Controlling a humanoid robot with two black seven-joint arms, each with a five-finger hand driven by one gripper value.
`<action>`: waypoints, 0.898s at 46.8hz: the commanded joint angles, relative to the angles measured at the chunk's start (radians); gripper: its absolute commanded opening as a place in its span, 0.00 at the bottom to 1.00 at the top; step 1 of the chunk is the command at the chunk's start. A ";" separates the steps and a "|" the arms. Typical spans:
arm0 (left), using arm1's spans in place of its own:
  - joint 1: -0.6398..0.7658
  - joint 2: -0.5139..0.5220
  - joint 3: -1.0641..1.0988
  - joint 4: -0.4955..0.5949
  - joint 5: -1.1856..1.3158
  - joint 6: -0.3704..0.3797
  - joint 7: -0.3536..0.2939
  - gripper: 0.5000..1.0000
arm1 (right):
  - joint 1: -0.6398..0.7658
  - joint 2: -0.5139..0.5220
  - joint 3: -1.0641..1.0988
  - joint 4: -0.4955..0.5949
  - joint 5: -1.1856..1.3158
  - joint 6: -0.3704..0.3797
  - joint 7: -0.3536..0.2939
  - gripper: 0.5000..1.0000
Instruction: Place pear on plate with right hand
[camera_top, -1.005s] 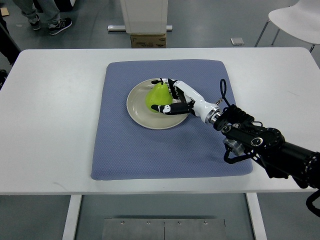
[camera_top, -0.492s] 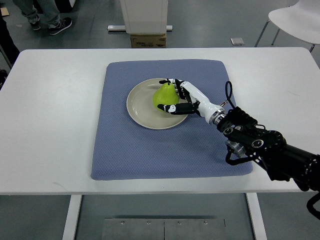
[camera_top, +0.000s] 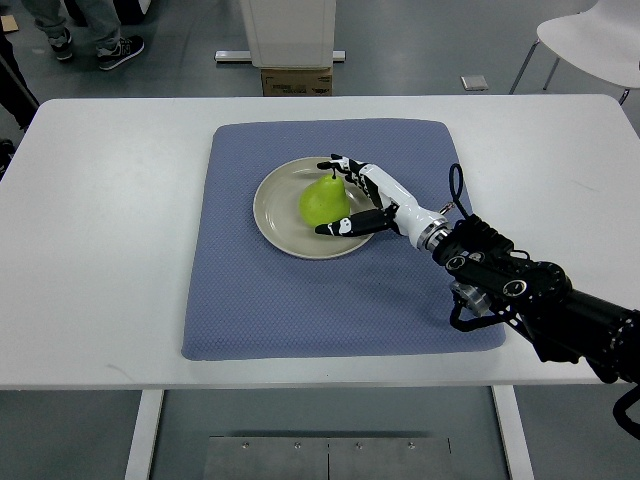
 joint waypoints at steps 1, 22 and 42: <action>0.000 0.000 0.000 0.000 0.000 0.000 0.001 1.00 | 0.003 0.000 0.001 0.000 0.000 0.001 0.000 1.00; 0.000 0.000 0.000 0.000 0.000 0.000 0.001 1.00 | 0.034 -0.080 0.054 -0.003 0.006 0.062 -0.002 1.00; -0.005 0.000 0.000 0.000 0.000 0.000 0.001 1.00 | 0.020 -0.196 0.199 -0.011 0.071 0.102 -0.061 1.00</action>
